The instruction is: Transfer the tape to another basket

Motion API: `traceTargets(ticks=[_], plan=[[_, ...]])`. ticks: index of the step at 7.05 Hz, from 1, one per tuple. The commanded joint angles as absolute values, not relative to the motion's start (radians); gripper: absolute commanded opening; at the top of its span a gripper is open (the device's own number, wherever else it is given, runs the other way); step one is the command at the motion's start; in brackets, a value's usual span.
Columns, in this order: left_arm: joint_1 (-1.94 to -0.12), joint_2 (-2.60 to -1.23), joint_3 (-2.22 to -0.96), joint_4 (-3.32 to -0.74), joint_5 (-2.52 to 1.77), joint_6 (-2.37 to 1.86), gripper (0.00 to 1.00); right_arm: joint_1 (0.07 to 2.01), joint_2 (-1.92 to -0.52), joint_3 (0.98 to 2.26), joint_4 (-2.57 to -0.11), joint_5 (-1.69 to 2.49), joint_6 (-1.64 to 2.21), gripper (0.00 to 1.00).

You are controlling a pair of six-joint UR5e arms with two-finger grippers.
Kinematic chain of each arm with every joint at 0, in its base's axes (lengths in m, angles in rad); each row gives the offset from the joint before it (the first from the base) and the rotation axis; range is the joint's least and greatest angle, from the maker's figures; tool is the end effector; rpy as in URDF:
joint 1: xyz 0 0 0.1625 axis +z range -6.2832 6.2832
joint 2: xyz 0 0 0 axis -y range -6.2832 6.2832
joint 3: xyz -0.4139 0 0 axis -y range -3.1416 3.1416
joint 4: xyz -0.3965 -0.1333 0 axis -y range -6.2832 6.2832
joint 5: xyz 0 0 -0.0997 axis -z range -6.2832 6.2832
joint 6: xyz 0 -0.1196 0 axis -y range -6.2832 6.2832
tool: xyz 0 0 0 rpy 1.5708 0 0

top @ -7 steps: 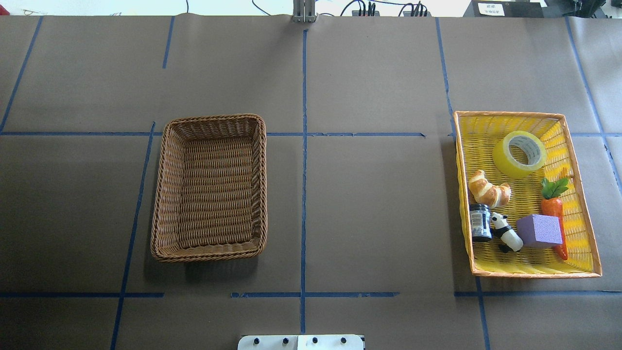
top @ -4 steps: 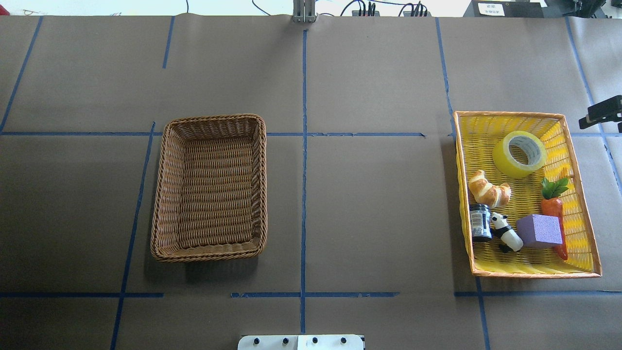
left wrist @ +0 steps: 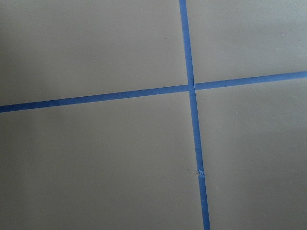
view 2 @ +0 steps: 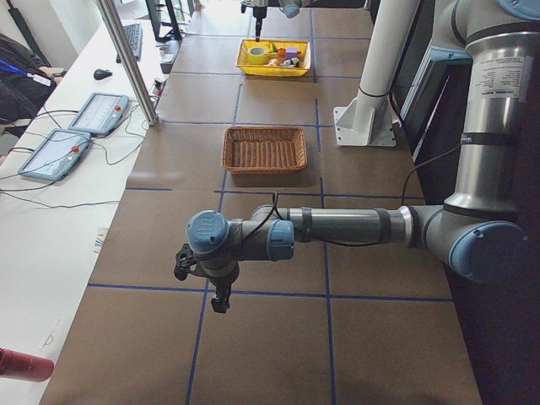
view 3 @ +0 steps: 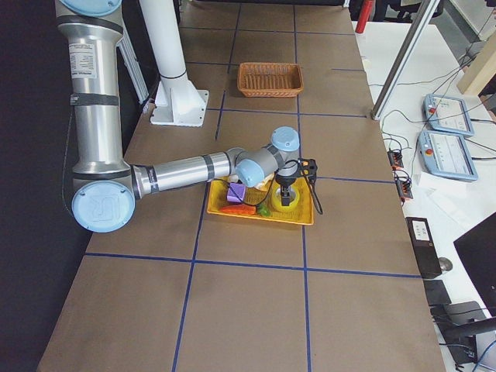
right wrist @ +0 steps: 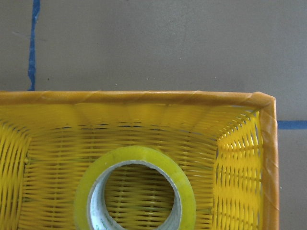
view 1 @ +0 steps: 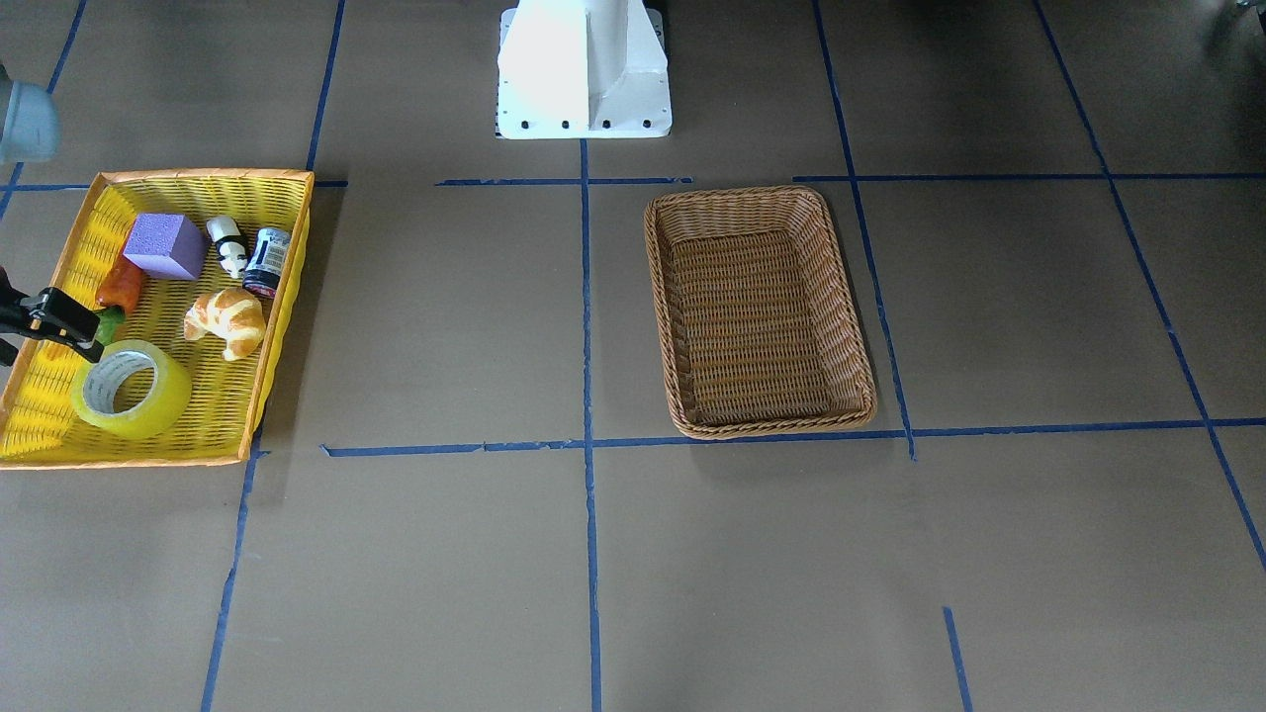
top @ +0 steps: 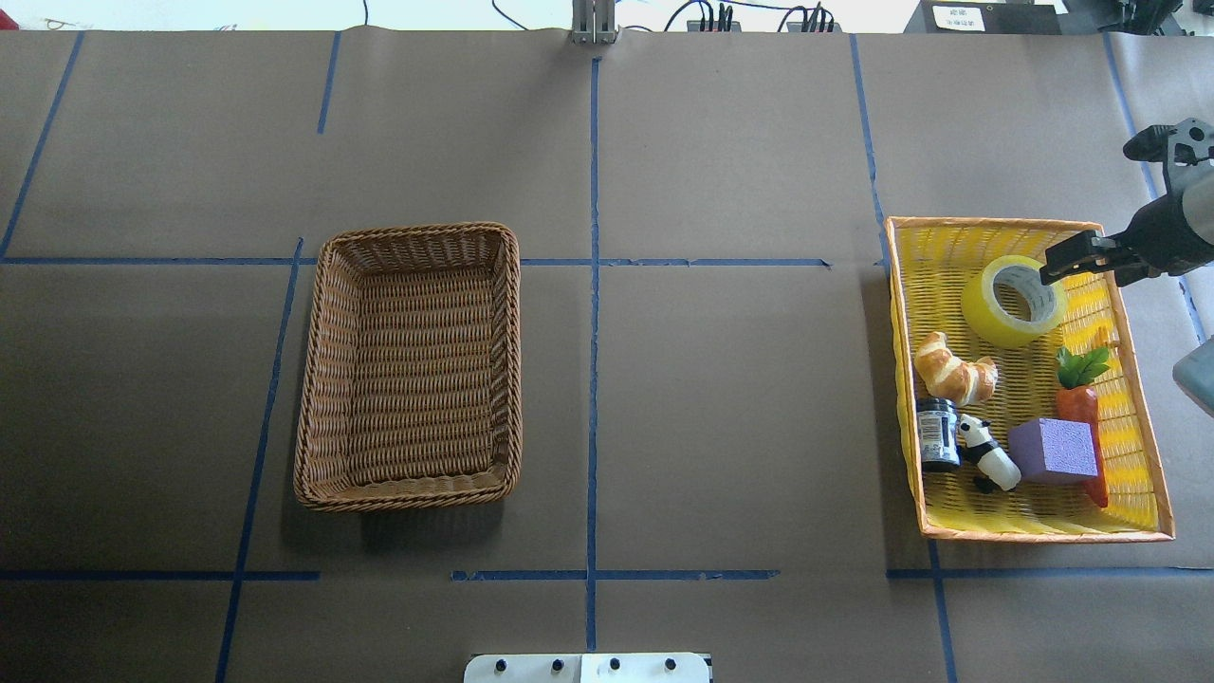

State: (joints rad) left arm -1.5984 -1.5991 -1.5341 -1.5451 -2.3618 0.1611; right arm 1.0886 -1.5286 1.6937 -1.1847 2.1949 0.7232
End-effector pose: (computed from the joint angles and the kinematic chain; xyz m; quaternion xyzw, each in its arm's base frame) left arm -0.0622 -0.5035 0.6670 0.0206 0.3850 0.0550 0.9211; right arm -0.1962 -0.5117 0.5413 0.0459 -0.3902 0.0271 0.9192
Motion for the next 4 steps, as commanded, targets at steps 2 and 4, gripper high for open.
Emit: traceTargets(ticks=[2,4], plan=[[-1.598,-1.598,-1.543,-1.545,-2.362,0.161,1.00,1.059,-1.467,1.582,-1.184,2.192,0.724,1.00],[-1.598,-1.600,-1.548,-1.545,-2.362,0.161,1.00,1.054,-1.466,1.572,-1.186,2.194,0.726,1.00]])
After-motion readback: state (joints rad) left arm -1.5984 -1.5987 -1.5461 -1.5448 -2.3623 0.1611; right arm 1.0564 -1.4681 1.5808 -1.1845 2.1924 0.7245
